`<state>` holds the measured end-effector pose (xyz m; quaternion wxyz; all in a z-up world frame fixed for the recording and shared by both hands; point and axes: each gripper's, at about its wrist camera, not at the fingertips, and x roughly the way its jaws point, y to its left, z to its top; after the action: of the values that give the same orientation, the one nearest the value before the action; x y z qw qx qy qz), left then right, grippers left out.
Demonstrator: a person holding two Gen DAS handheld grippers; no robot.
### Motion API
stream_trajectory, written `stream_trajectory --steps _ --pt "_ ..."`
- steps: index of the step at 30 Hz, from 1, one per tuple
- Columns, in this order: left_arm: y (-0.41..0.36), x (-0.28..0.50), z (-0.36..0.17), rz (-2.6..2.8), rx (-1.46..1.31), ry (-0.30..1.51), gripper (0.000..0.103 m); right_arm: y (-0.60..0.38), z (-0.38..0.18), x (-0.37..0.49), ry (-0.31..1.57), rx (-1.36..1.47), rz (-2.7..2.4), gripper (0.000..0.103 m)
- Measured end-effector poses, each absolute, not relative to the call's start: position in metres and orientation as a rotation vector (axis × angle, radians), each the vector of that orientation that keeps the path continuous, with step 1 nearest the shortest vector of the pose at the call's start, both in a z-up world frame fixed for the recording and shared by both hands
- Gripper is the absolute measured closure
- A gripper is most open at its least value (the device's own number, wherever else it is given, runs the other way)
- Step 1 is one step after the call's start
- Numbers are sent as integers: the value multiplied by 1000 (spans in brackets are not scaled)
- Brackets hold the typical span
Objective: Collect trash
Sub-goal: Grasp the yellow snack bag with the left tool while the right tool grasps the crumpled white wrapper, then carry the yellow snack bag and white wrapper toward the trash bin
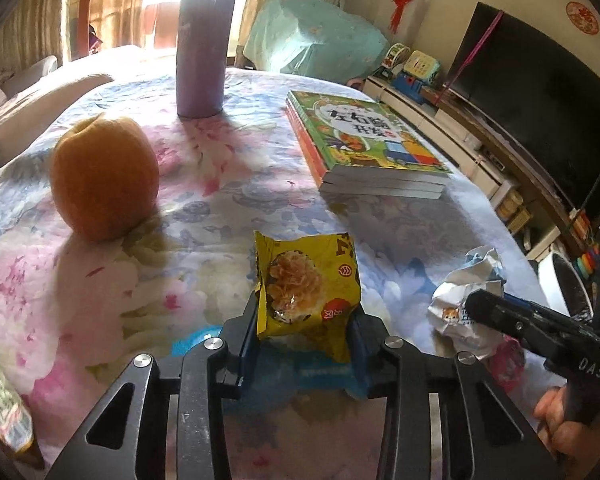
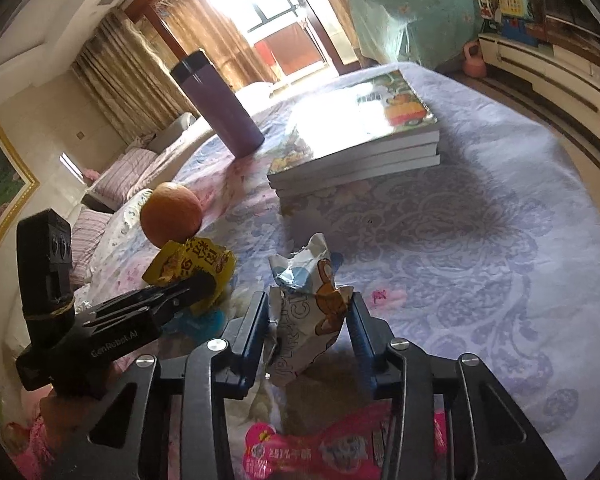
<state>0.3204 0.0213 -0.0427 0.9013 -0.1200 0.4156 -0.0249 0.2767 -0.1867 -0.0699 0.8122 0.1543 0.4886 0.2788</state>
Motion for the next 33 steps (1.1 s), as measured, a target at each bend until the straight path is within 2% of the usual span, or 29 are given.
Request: stream_trajectory --steps 17,33 --pt "-39 257 -15 -197 -229 818 67 -259 -36 225 944 400 506 64" --pt "-110 232 -5 -340 -177 833 67 -327 -34 181 903 468 402 64"
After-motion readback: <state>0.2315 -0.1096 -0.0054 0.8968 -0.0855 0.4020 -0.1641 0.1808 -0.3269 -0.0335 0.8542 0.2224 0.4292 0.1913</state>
